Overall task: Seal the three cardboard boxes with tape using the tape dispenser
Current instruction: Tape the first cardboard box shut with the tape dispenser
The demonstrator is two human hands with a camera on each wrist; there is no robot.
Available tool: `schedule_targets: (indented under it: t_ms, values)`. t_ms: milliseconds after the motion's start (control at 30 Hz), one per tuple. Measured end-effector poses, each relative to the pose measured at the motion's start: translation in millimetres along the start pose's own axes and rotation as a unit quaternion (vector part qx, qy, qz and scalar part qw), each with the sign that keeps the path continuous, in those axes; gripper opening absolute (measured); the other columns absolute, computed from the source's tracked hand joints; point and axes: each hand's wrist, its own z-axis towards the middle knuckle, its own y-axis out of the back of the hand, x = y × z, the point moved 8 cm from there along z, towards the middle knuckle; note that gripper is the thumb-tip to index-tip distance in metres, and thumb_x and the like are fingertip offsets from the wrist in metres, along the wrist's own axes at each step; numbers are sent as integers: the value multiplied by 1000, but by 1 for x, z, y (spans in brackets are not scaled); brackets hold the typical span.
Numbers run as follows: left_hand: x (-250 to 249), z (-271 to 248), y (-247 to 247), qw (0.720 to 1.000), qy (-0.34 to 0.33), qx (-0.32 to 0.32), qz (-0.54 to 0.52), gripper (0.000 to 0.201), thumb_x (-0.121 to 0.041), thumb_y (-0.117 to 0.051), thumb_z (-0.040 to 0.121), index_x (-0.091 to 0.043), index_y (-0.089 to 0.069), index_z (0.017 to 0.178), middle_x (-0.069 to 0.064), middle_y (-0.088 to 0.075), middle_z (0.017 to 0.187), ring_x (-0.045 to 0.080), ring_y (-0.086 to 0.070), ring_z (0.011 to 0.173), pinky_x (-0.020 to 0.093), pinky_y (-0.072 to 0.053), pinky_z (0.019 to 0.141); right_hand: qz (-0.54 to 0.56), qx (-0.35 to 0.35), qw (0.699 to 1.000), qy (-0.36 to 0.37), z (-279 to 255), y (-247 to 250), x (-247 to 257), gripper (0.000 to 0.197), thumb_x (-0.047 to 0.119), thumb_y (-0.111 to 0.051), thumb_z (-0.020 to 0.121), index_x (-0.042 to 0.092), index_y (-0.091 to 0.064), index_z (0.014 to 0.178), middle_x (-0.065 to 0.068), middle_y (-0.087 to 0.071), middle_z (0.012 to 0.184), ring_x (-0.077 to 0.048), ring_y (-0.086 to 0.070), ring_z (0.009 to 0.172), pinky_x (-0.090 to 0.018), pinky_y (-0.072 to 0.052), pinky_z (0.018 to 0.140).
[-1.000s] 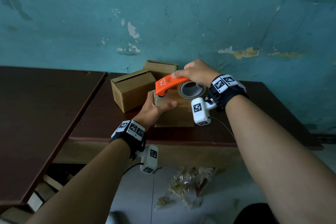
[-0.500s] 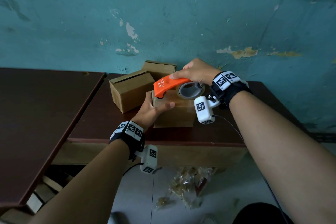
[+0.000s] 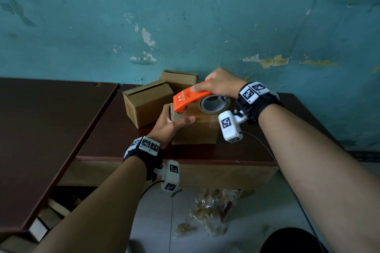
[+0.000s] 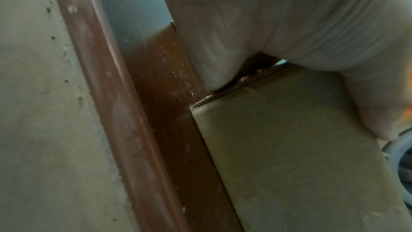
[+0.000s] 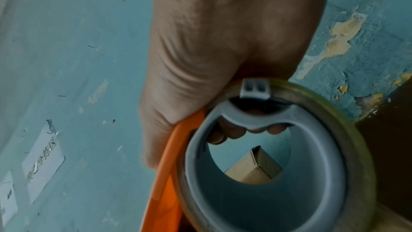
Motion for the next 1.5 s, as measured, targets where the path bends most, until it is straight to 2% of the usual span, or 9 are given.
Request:
schedule_targets:
  t_ms: [167, 233, 433, 633, 800, 900, 1067, 1233, 1500]
  values:
    - [0, 0, 1, 1000, 0, -5, 1, 93, -46, -90, 69, -31, -39, 146, 0, -61, 136, 20, -62, 122, 37, -53, 96, 5, -11, 1000, -7, 3, 1, -4, 61, 59, -82, 81, 22, -46, 50, 9, -39, 41, -9, -36, 37, -29, -31, 52]
    - [1, -1, 2, 1000, 2, -7, 1, 94, -47, -90, 68, -31, -40, 146, 1, -62, 135, 21, -62, 122, 40, -53, 99, -1, -10, 1000, -1, 3, 1, -3, 61, 60, -82, 80, 21, -46, 51, 7, -40, 43, -11, -38, 39, -29, -31, 52]
    - [-1, -2, 0, 1000, 8, -1, -17, 96, -42, -88, 67, -24, -39, 149, 5, -62, 134, 23, -64, 120, 37, -55, 93, -33, -23, 999, 7, -5, 27, -14, 59, 57, -80, 85, 16, -49, 56, -1, -41, 50, -8, -37, 35, -29, -30, 51]
    - [0, -3, -1, 1000, 11, 0, -26, 100, -44, -90, 65, -24, -39, 149, 6, -63, 133, 24, -65, 120, 38, -57, 95, -27, -45, 999, 4, -10, 40, -29, 54, 55, -82, 83, 9, -58, 67, -6, -43, 56, -7, -36, 35, -30, -30, 50]
    - [2, -1, -1, 999, 15, -2, -31, 104, -48, -93, 60, -26, -41, 147, 8, -63, 135, 26, -66, 121, 45, -58, 101, -24, -42, 999, 4, -9, 38, -35, 56, 55, -82, 84, 15, -51, 59, -1, -41, 52, -6, -35, 36, -29, -30, 50]
    - [2, -1, -1, 1000, 14, 0, -27, 99, -43, -91, 65, -25, -40, 148, 8, -61, 136, 26, -64, 122, 41, -57, 97, -12, -40, 999, 0, -8, 37, -39, 57, 57, -82, 82, 17, -50, 57, 0, -42, 50, -12, -38, 42, -29, -30, 52]
    - [0, -1, -1, 1000, 11, 2, -22, 110, -53, -92, 55, -26, -40, 148, 7, -62, 135, 26, -64, 122, 43, -56, 101, -2, -35, 999, -1, -7, 36, -41, 56, 58, -83, 81, 16, -53, 59, -1, -43, 52, -14, -39, 44, -30, -31, 53]
    - [-1, -2, -2, 1000, 9, 5, -22, 111, -53, -91, 55, -26, -39, 149, 6, -62, 135, 24, -64, 121, 34, -56, 91, -1, -30, 1000, 4, -9, 36, -41, 56, 57, -81, 83, 17, -52, 58, 0, -44, 51, -12, -41, 41, -27, -33, 49]
    - [1, -1, -1, 1000, 14, 3, -17, 110, -55, -91, 54, -29, -40, 148, 7, -61, 136, 26, -64, 122, 41, -57, 97, -9, -32, 999, 14, -10, 37, -39, 58, 55, -81, 85, 17, -49, 55, -1, -42, 51, -15, -40, 45, -30, -31, 52]
